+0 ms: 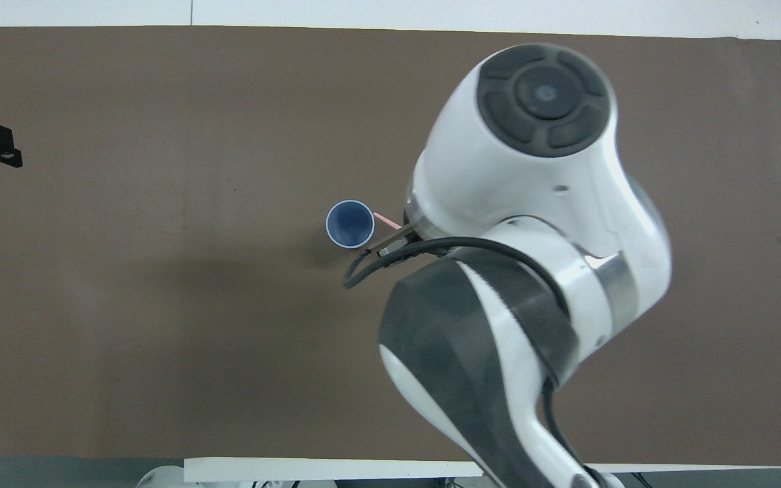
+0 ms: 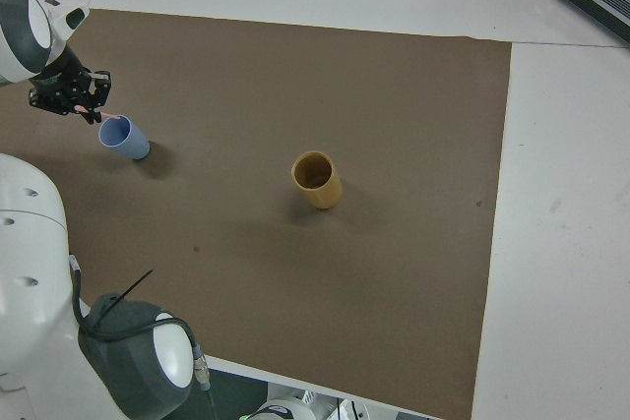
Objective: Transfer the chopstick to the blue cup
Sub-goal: 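Carry the pink stick with the right gripper over the blue cup, then lower the pink stick into the blue cup and open the right gripper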
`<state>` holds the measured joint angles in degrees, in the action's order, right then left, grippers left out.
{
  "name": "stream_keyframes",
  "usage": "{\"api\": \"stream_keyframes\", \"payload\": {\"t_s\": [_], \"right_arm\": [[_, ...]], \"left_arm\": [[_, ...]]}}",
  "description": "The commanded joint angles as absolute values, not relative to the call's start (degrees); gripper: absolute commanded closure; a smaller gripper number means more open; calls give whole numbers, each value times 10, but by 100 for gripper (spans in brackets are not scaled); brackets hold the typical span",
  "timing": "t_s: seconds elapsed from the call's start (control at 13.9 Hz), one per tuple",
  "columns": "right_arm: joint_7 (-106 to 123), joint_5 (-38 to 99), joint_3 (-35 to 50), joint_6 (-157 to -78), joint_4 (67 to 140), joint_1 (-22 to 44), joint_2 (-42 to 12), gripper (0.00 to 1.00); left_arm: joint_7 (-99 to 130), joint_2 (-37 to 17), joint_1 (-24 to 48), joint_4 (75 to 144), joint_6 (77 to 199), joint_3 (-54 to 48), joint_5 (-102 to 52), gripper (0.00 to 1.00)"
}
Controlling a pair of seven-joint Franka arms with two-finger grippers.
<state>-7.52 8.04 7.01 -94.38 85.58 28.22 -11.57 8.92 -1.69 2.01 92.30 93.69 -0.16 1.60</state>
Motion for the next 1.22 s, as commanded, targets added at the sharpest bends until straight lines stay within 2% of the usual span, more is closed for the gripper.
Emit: {"api": "stream_keyframes", "payload": {"t_s": [0.0, 0.58, 0.65, 0.72, 0.79, 1.15], "right_arm": [[-79, 90, 68, -940, 855, 280, -114, 100], [-71, 90, 69, -1044, 943, 295, -103, 100], [-70, 90, 69, -1057, 952, 295, -98, 92], [-69, 90, 69, -1072, 961, 296, -97, 41], [-68, 89, 69, -1077, 963, 297, -96, 3], [-69, 90, 69, -1068, 937, 291, -100, 1]], "left_arm": [[88, -2, 19, 939, 935, -1, 17, 0], [88, -2, 19, 939, 934, -1, 17, 0], [88, -2, 19, 939, 935, -1, 17, 0], [88, -2, 19, 939, 934, -1, 17, 0], [88, -2, 19, 939, 935, -1, 17, 0], [88, -1, 19, 939, 934, -1, 17, 0]]}}
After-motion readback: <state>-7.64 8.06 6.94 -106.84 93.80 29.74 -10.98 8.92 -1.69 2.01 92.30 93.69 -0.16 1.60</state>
